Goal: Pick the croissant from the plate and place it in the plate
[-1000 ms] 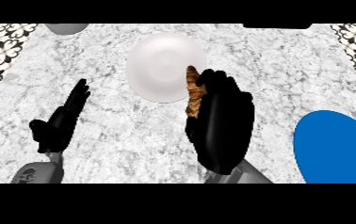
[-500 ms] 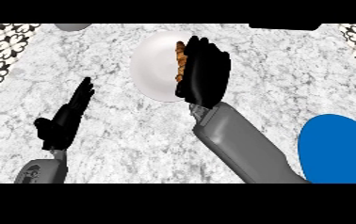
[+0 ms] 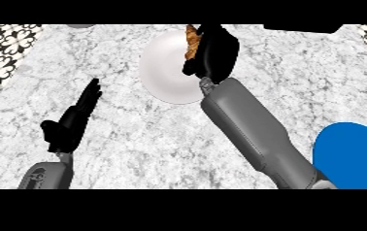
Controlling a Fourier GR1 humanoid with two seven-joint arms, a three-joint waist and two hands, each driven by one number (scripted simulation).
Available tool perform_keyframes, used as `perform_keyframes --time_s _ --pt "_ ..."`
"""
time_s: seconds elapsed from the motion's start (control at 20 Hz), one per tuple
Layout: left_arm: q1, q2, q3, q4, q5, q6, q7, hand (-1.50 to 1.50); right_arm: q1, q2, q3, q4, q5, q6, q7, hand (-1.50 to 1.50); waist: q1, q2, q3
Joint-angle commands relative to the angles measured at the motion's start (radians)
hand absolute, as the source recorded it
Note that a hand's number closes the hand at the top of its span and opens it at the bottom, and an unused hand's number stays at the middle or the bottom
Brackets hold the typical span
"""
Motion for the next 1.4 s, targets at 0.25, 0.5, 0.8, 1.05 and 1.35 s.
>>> perform_keyframes --time_s 0.25,0.5,0.8,1.05,1.35 --pt "-0.020 0.016 -0.004 -0.010 0.002 -0.026 0.026 0.00 -0.045 0.008 -0.038 0.227 -0.127 -0.294 0.143 -1.50 0.034 0.001 0.001" --pt "-0.028 -0.031 -0.019 0.014 -0.033 0.031 -0.005 0.00 -0.079 0.008 -0.086 0.242 -0.144 -0.493 0.068 -1.50 0.010 -0.001 0.001" --pt "-0.022 -0.005 0.010 0.003 -0.012 0.018 0.022 0.00 0.018 0.008 -0.077 0.147 -0.182 -0.763 0.034 -1.50 -0.025 -0.015 0.002" --pt "0.077 0.026 0.040 -0.014 0.008 -0.006 -0.014 0.00 0.188 0.008 -0.016 -0.003 -0.235 -0.883 -0.050 -1.50 -0.067 -0.026 0.001" --pt "0.067 -0.004 0.036 -0.066 0.010 0.016 0.046 0.00 0.481 -0.023 0.108 -0.266 -0.253 -0.854 -0.192 -1.50 -0.096 -0.028 0.001"
